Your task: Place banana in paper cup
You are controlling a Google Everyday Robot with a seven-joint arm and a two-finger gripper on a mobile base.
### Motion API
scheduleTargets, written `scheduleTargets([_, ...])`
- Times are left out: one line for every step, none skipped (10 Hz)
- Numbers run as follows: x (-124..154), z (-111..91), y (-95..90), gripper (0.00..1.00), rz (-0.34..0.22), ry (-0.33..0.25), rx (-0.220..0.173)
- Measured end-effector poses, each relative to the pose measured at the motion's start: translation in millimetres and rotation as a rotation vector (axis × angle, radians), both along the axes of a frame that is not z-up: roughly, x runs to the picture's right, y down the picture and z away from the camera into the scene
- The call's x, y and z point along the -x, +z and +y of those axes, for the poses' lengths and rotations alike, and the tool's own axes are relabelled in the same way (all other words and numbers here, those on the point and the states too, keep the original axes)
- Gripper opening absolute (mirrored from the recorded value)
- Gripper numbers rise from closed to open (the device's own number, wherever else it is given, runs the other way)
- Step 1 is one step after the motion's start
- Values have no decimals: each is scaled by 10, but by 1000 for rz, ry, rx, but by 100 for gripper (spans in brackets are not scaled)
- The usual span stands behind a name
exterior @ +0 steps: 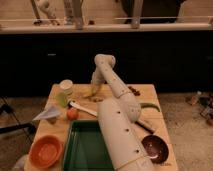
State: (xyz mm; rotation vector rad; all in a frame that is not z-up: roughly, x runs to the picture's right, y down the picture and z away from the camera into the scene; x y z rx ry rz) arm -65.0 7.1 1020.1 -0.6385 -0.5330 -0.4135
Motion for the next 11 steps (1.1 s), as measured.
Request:
scheduleTargets([-12, -5, -15, 0, 0, 4, -4])
scheduleTargets([-35, -12, -42, 0, -1, 13, -10])
scheduleTargets([-62, -19, -83, 0, -8, 32, -21])
scheduleTargets([-82, -27, -115, 0, -14, 45, -29])
scheduleTargets([-99, -35, -163, 0, -25, 63, -39])
scheduleTargets([-133, -58, -209, 0, -33, 81, -52])
scheduleTargets([-151, -75, -243, 0, -39, 92, -62])
scheduleTargets([-146, -91, -272, 0, -46, 102, -71])
scheduleTargets([-140, -109, -310, 0, -58, 120, -84])
scheduleTargets([-158, -126, -336, 0, -68, 140, -97])
scheduleTargets([-165, -136, -358, 0, -76, 156, -106])
